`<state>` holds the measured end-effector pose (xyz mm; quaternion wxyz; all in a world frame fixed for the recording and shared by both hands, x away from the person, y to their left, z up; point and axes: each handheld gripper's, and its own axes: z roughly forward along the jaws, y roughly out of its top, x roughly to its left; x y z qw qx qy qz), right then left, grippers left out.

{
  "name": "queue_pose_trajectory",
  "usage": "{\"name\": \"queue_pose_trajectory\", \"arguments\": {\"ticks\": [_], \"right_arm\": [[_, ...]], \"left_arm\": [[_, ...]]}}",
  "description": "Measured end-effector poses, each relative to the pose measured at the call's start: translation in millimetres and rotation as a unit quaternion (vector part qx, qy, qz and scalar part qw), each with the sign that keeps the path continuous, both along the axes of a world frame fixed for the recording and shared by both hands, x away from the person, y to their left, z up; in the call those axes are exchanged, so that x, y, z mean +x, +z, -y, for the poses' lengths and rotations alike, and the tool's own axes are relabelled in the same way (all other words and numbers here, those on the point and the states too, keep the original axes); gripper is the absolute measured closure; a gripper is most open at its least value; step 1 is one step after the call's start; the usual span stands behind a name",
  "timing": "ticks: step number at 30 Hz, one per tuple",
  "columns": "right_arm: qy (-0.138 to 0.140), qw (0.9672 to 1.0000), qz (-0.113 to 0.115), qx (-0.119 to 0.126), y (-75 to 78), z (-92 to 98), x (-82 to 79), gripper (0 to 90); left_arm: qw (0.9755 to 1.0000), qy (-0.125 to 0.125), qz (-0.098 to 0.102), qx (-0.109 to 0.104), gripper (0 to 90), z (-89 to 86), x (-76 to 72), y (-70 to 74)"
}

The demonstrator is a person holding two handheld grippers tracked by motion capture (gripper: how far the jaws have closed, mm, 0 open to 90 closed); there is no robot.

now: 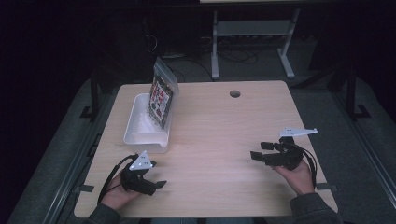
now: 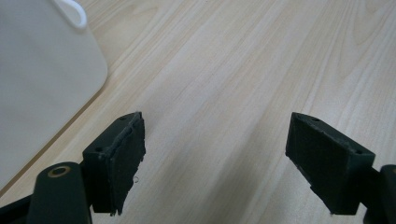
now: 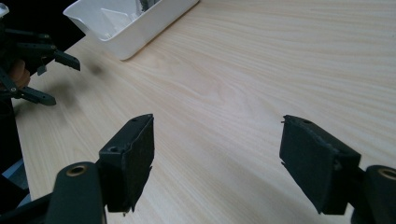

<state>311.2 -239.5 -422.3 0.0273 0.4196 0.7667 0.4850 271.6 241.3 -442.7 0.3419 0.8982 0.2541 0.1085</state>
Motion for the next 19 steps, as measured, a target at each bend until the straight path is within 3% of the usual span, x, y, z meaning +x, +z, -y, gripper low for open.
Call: {"name": "queue_pose_trajectory", "arguments": {"ticks": [11,19], "right_arm": [[0.002,0.9999,-0.012,-0.004,-17.0,1.1,-13.4,25.3],[-0.004,0.9999,-0.004,0.01,-25.3,-0.9,-26.1,25.3]], "left_arm": [[1.0,-0.002,-0.002,0.0,19.6,0.6,-0.6,0.4],[1.0,-0.005,-0.001,0.0,19.6,1.2,-3.0,1.6]]}}
